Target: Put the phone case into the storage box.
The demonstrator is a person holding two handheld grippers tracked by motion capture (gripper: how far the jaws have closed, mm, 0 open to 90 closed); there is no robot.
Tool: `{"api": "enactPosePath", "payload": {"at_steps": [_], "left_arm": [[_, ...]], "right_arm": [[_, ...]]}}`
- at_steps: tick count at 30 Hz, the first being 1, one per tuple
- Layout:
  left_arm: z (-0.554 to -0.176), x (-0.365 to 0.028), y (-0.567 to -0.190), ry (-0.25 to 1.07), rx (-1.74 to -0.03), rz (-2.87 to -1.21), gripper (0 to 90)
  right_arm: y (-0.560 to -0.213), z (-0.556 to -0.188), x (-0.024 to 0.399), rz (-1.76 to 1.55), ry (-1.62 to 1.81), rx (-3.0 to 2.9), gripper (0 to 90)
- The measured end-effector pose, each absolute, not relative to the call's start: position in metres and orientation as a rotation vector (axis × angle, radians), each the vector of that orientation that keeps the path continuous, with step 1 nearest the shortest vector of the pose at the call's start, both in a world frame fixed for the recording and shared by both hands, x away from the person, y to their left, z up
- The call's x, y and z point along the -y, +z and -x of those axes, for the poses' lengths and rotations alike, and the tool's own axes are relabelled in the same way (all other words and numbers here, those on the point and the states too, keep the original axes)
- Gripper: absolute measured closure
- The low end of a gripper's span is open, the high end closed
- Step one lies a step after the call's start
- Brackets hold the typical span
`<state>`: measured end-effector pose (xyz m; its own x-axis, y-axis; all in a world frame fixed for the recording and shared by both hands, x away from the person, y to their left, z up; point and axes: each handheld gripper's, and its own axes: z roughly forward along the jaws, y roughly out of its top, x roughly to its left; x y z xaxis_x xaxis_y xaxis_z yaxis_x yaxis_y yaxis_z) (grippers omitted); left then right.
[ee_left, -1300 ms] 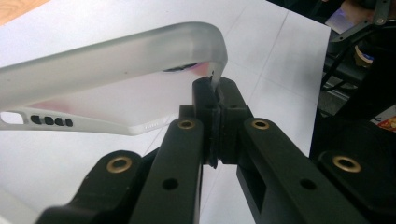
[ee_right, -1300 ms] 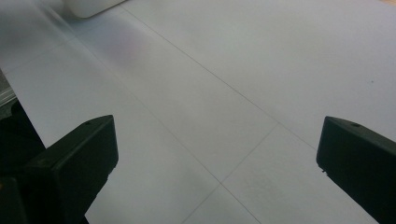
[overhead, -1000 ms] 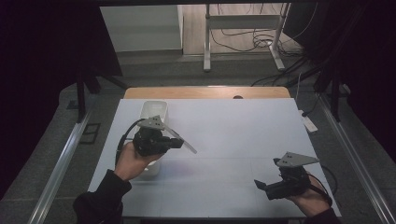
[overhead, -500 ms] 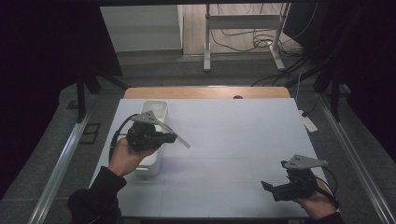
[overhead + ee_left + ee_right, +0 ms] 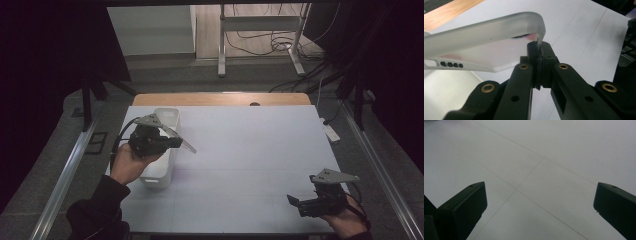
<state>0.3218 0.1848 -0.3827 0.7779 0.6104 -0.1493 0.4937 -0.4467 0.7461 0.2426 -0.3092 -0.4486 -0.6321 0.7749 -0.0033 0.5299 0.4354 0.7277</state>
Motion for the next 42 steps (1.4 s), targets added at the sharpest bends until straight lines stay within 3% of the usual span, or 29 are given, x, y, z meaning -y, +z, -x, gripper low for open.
{"api": "enactPosePath", "payload": {"at_steps": [42], "left_arm": [[-0.349,-0.211,-0.360,0.297,-0.961,-2.183,88.2]], "right_arm": [[-0.448,-0.223,0.336,-1.264,0.964,-2.237,0.0]]}}
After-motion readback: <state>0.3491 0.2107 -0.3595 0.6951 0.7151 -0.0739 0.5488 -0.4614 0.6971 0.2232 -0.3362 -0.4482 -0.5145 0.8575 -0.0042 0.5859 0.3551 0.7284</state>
